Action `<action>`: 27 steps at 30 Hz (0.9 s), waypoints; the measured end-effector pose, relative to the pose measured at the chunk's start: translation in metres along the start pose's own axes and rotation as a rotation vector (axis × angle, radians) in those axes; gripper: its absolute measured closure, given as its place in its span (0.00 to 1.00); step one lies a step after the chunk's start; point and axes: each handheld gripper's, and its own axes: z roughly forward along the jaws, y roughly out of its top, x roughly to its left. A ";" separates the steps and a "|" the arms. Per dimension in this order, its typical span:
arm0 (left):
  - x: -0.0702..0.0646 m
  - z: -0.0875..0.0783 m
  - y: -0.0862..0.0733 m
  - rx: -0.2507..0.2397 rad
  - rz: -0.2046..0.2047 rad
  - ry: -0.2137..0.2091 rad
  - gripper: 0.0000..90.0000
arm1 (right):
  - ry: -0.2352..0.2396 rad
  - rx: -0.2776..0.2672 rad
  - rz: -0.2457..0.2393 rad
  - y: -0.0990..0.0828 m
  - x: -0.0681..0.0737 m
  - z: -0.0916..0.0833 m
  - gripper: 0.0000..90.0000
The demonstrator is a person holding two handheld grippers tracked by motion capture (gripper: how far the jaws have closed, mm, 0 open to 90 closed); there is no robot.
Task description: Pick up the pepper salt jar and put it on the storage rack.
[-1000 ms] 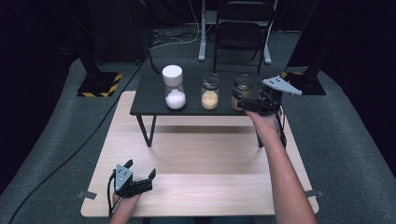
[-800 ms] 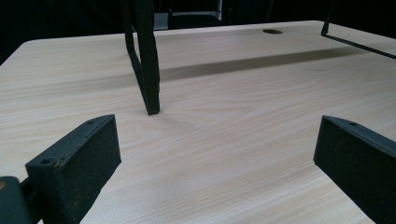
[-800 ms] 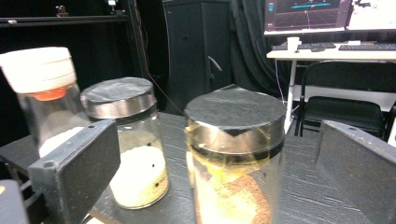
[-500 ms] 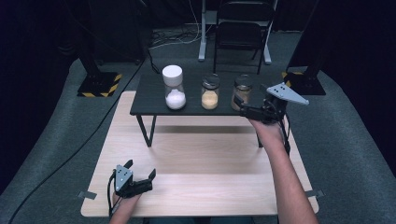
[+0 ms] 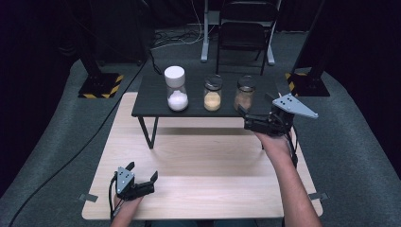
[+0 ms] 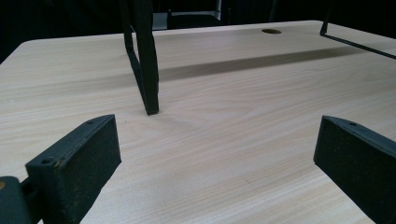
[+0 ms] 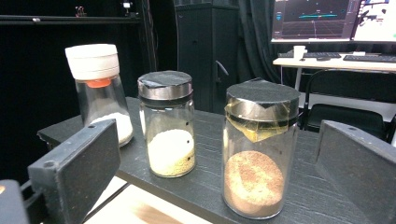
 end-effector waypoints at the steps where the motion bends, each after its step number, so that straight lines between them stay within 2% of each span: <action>1: 0.001 0.000 0.000 -0.002 -0.004 0.001 0.00 | -0.002 0.001 0.000 0.000 0.000 -0.001 0.00; 11: 0.005 0.000 0.000 -0.004 -0.050 0.002 0.00 | -0.013 0.000 0.014 -0.008 -0.002 -0.012 0.00; 18: 0.003 0.001 0.000 0.002 -0.028 0.003 0.00 | -0.009 -0.004 0.036 -0.022 -0.004 -0.020 0.00; 27: 0.003 0.001 0.000 0.005 -0.022 0.000 0.00 | -0.014 0.004 0.044 -0.037 -0.006 -0.028 0.00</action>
